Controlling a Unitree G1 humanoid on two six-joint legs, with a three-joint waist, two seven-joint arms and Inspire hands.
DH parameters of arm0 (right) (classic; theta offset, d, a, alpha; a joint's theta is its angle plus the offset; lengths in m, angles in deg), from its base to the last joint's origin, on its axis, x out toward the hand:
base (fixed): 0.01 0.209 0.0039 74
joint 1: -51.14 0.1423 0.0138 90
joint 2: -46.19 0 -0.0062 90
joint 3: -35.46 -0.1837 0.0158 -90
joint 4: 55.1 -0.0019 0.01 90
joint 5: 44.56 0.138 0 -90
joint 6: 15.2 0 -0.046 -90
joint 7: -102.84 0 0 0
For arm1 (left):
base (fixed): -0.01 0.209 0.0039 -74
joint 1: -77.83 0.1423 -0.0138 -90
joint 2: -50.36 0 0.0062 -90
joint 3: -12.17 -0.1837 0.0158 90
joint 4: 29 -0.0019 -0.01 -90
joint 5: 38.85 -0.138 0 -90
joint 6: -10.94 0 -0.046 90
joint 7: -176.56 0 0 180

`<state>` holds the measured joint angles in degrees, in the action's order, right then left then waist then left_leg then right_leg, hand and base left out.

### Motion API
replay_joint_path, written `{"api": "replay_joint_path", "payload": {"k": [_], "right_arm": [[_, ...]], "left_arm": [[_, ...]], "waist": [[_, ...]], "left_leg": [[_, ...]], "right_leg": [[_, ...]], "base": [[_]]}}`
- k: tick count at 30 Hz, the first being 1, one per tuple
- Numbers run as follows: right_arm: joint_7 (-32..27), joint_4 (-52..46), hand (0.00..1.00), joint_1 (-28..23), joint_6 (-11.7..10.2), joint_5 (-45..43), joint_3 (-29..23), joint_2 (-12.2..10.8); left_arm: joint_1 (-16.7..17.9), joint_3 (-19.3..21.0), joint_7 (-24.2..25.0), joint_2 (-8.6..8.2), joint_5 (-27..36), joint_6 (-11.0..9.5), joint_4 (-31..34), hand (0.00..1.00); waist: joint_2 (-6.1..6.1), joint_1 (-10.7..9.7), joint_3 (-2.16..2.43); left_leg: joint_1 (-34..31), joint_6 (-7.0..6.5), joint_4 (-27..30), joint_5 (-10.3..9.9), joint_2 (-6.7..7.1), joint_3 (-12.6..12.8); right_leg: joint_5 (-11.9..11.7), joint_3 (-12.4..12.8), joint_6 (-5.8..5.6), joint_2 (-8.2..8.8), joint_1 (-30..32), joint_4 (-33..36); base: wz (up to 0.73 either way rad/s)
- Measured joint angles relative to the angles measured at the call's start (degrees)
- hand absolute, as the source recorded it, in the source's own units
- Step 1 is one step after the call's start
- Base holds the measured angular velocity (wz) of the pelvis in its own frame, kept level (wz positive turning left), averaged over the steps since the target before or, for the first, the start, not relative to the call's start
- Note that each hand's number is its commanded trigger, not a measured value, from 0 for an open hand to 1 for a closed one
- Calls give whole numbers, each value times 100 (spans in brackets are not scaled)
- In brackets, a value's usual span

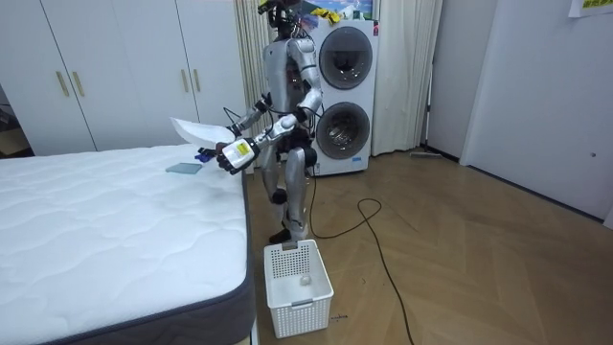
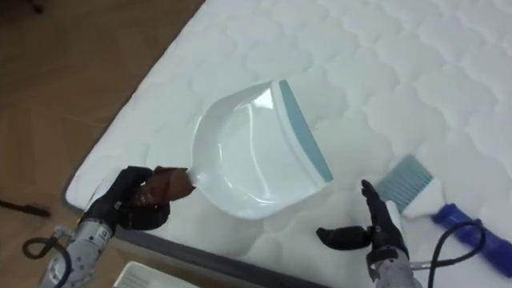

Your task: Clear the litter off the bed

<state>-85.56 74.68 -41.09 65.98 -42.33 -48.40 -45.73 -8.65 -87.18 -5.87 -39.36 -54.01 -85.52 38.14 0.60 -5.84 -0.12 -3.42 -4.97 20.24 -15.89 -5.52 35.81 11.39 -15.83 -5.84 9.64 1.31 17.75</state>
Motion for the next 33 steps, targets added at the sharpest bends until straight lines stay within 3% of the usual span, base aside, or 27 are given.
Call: {"api": "replay_joint_path", "payload": {"k": [7,8,9,10,11,12,13,17,22,27,31,33], "right_arm": [[126,-305,0,-338,-10,-35,-206,-11],[160,-341,0,-349,-9,-49,-209,-14],[252,-405,0,-347,-10,-91,-205,-37],[352,-465,0,-330,-11,-137,-179,-46],[378,-496,0,-328,-12,-154,-172,-45],[428,-538,0,-333,-16,-153,-160,-42],[444,-599,0,-367,-16,-151,-133,-43],[590,-733,0,-415,-14,-225,-171,-46],[732,-738,0,-435,9,-252,-190,-48],[688,-542,0,-493,9,-248,-183,-77],[573,-252,0,-550,12,-252,-183,-131],[531,-166,0,-565,14,-253,-190,-195]], "left_arm": [[69,14,218,-26,-3,2,73,100],[111,16,226,-30,-5,2,119,100],[229,18,225,-36,-10,2,199,100],[372,14,226,-40,-6,0,244,100],[422,12,235,-48,-6,0,244,40],[534,23,279,-46,-3,-1,243,0],[631,59,308,-35,-2,-5,243,0],[753,139,312,-112,3,-34,243,0],[757,217,312,-210,21,-114,453,0],[759,248,266,-269,421,-114,562,0],[757,253,20,-297,841,-147,516,0],[759,259,-67,-296,874,-147,442,0]], "waist": [[-32,1,4],[-38,22,0],[-32,130,-2],[-30,240,-1],[-21,316,2],[7,444,4],[20,455,14],[8,292,17],[73,297,33],[97,302,10],[21,333,-39],[-29,342,-36]], "left_leg": [[25,181,111,167,-172,-54],[32,195,117,174,-166,-175],[68,223,116,189,-122,-512],[120,260,97,210,21,-1173],[149,285,83,214,96,-1585],[239,377,29,193,234,-2301],[358,468,-61,134,245,-2585],[632,597,-348,94,185,-2505],[718,669,-351,65,54,-2577],[1021,703,-659,87,30,-2689],[1204,726,-897,101,48,-2688],[1200,726,-904,101,57,-2720]], "right_leg": [[143,244,240,-197,189,179],[136,319,247,-235,205,180],[108,524,299,-333,228,175],[92,854,346,-445,255,202],[75,1020,374,-507,273,216],[43,1285,420,-633,280,198],[35,1432,434,-742,270,178],[16,1738,593,-962,294,212],[-20,1764,746,-1142,274,196],[-35,1750,771,-1210,18,-32],[-46,1748,741,-1215,-143,-225],[-60,1748,722,-1208,-166,-280]], "base": [[-14],[-66],[-111],[-130],[-158],[-147],[-124],[-59],[-37],[-8],[2],[0]]}}
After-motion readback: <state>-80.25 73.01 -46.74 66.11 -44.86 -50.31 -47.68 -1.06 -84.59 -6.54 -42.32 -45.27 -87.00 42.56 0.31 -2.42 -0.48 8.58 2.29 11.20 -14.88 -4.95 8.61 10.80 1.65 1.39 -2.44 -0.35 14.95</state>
